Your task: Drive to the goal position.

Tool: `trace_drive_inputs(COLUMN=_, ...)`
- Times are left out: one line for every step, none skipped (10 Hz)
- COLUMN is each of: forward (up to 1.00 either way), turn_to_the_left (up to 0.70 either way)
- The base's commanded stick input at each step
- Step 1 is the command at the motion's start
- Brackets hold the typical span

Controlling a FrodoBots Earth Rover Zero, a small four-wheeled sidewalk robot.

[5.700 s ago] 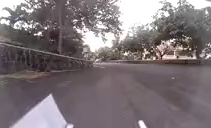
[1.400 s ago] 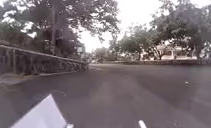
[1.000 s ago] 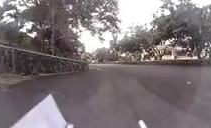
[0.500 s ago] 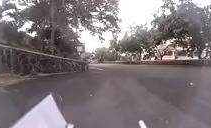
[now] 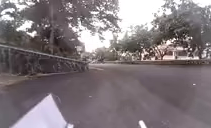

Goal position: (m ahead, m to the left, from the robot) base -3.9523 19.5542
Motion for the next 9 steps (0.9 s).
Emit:
trace_drive_inputs(forward=0.2, turn_to_the_left=-0.8)
trace_drive_inputs(forward=0.2, turn_to_the_left=-0.8)
trace_drive_inputs(forward=0.2, turn_to_the_left=-0.8)
trace_drive_inputs(forward=0.2, turn_to_the_left=-0.8)
trace_drive_inputs(forward=0.2, turn_to_the_left=-0.8)
trace_drive_inputs(forward=0.2, turn_to_the_left=-0.77)
trace_drive_inputs(forward=0.2, turn_to_the_left=-0.51)
trace_drive_inputs(forward=0.2, turn_to_the_left=-0.25)
trace_drive_inputs(forward=0.2, turn_to_the_left=0.0)
